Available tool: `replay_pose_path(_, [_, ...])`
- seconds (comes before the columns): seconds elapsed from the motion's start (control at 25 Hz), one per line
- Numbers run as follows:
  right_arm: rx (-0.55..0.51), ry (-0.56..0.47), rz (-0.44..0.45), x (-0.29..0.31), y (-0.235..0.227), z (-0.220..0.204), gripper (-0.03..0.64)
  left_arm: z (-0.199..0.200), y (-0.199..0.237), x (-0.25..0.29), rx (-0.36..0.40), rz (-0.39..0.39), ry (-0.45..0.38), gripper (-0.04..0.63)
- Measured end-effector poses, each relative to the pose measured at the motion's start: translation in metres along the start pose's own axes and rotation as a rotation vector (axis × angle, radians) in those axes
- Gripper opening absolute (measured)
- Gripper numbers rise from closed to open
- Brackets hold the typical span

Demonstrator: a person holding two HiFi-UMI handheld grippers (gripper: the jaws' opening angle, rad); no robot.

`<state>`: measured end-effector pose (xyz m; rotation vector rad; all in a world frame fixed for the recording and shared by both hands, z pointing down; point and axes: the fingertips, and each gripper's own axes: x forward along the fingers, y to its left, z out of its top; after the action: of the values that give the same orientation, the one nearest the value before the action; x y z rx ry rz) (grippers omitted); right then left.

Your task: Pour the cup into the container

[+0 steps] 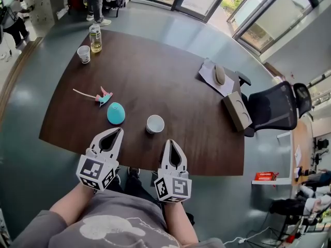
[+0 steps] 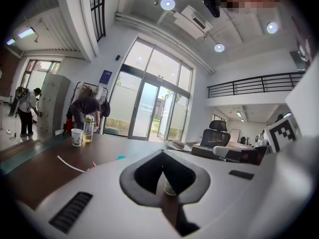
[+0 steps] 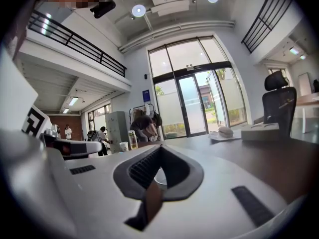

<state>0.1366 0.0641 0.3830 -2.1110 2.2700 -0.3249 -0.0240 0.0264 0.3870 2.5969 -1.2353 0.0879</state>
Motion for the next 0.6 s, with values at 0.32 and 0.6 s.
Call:
replay_pose_path(0.32, [-0.009, 0.038, 0.053, 0.037, -0.012, -0.018, -0.012, -0.012, 0.001, 0.049, 0.010, 0.004, 0.039, 0.008])
replay_pose_path(0.6, [-0.020, 0.070, 0.130, 0.053, -0.010, -0.035, 0.024, -0.032, 0.005, 0.076, 0.018, 0.001, 0.092, 0.008])
